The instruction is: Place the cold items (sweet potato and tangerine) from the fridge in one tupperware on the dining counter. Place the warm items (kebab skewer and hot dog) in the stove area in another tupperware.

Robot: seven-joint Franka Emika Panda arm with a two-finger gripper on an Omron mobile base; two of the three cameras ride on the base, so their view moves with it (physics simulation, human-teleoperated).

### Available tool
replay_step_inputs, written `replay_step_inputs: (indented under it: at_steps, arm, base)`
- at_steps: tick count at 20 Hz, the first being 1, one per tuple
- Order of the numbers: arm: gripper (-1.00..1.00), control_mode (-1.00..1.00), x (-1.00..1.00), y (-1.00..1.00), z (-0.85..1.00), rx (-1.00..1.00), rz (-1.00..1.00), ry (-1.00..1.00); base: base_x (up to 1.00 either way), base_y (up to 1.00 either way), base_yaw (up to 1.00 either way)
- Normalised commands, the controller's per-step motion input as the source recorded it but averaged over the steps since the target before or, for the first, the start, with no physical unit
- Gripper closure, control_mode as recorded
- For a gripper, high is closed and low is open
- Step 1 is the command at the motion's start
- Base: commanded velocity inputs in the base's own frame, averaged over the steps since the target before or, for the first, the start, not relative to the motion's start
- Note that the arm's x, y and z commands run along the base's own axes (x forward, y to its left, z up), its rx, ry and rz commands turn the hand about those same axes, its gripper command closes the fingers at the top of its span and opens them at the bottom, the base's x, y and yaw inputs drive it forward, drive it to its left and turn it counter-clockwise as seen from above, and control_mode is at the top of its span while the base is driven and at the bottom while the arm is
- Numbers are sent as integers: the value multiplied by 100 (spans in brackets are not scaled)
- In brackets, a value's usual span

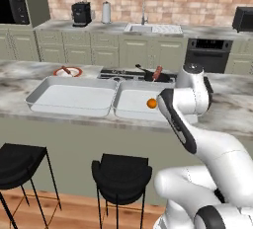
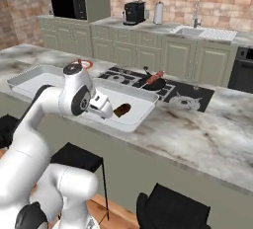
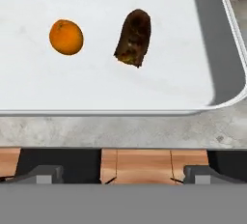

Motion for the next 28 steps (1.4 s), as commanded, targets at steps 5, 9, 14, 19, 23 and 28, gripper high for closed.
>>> replay_step_inputs:
  at_steps: [5,9,14,19,23,28]
  arm:
    - [-100,-100,-31,15,16,-16,15,29]
    - [-100,-100,-36,9,36,0,8,28]
    - [-100,-100,-2,-13,-14,20,0,5]
    - [-100,-100,-30,-16,-18,26,0,11]
    - [-100,-100,-57,15,0,4,-8,14]
    - [-100,-100,-16,18,0,-2,-3,8]
  base:
    - [0,0,0]
    - [0,0,0]
    - [0,0,0]
    - [0,0,0]
    - [0,0,0]
    - [0,0,0]
